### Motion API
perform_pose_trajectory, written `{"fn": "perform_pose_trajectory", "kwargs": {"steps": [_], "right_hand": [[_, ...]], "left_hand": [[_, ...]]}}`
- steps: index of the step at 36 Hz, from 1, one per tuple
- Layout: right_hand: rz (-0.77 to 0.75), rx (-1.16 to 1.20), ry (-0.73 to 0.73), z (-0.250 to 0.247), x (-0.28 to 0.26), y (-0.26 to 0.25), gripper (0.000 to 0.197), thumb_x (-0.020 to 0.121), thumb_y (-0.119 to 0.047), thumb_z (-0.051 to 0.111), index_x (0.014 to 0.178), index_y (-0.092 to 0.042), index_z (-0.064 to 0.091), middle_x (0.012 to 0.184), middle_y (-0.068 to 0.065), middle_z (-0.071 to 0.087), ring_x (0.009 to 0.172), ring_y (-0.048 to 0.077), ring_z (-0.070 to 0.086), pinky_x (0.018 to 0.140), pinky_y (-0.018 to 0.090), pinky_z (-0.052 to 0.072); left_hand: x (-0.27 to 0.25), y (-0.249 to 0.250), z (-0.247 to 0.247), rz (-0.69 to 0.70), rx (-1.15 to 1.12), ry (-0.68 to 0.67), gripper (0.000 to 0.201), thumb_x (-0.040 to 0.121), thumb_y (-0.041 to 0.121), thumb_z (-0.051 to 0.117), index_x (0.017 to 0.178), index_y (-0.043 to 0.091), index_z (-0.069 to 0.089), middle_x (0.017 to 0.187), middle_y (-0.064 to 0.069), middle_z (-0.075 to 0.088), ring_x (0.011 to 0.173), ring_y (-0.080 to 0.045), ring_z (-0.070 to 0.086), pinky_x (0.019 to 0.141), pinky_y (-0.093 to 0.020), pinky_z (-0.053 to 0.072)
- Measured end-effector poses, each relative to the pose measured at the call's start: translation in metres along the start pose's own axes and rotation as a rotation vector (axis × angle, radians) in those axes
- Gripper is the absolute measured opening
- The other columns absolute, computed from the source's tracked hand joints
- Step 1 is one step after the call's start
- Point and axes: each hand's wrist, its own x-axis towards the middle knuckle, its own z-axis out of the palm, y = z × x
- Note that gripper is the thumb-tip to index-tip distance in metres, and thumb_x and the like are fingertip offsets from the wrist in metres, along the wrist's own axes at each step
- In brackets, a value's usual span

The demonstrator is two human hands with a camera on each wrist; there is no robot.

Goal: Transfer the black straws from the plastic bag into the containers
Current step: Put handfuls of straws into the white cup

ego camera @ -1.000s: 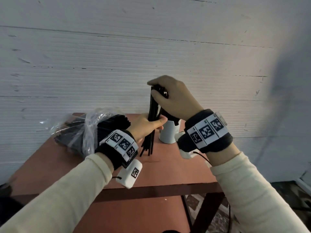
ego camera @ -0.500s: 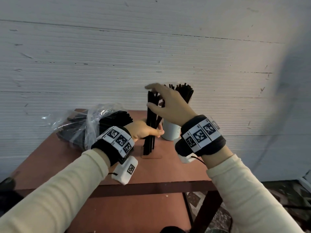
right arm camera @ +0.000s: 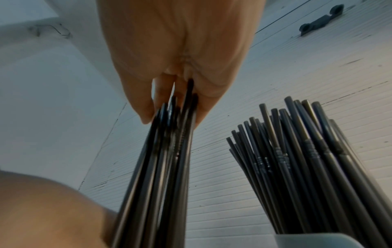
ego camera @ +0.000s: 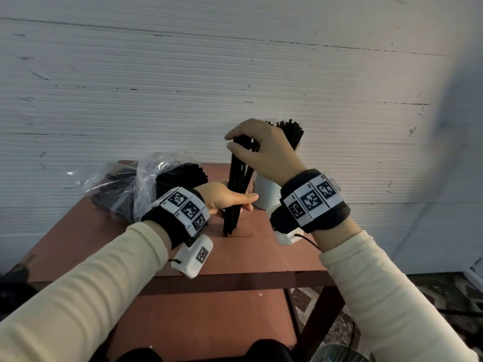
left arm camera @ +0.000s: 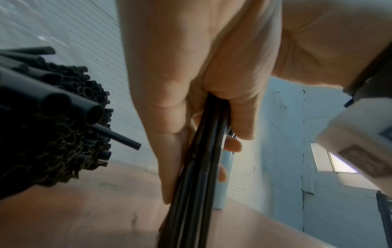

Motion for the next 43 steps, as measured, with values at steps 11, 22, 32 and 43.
{"fn": "perform_pose_trajectory", "kwargs": {"steps": [11, 22, 32, 43], "right_hand": [[0.051, -0.009, 0.09, -0.015, -0.007, -0.004, 0.054, 0.084, -0.038, 0.072, 0.13, -0.016, 0.053, 0.127, -0.004, 0.049, 0.113, 0.003, 0.048, 0.093, 0.007, 0.037], [0.268, 0.211, -0.399, -0.025, -0.029, -0.007, 0.041, 0.078, -0.037, 0.079, 0.114, -0.026, 0.063, 0.093, -0.012, 0.064, 0.088, -0.002, 0.06, 0.076, 0.011, 0.044], [0.252, 0.227, -0.084, -0.052, -0.017, 0.01, 0.02, 0.088, -0.011, 0.066, 0.075, 0.003, 0.062, 0.061, -0.002, 0.059, 0.058, 0.002, 0.054, 0.057, 0.014, 0.042], [0.364, 0.134, 0.196, -0.087, 0.028, 0.06, 0.02, 0.084, -0.016, 0.065, 0.072, -0.001, 0.058, 0.063, 0.0, 0.054, 0.051, 0.003, 0.048, 0.049, 0.015, 0.038]], "left_hand": [[-0.006, 0.001, -0.002, 0.223, -0.113, 0.192, 0.038, 0.093, 0.042, 0.06, 0.067, 0.015, 0.06, 0.076, -0.007, 0.069, 0.088, -0.025, 0.069, 0.101, -0.043, 0.049], [-0.051, 0.035, 0.0, 0.407, 0.101, -0.269, 0.035, 0.1, 0.018, 0.054, 0.078, -0.008, 0.058, 0.066, -0.014, 0.056, 0.076, -0.034, 0.067, 0.081, -0.033, 0.056], [-0.02, 0.051, 0.022, 0.383, 0.004, 0.148, 0.059, 0.074, 0.039, 0.083, 0.114, 0.02, 0.044, 0.098, 0.005, 0.06, 0.086, -0.007, 0.064, 0.073, -0.023, 0.058], [0.06, 0.052, 0.017, 0.216, -0.097, 0.264, 0.142, 0.059, 0.031, 0.093, 0.154, 0.019, -0.012, 0.156, -0.003, 0.026, 0.142, -0.022, 0.031, 0.114, -0.045, 0.034]]}}
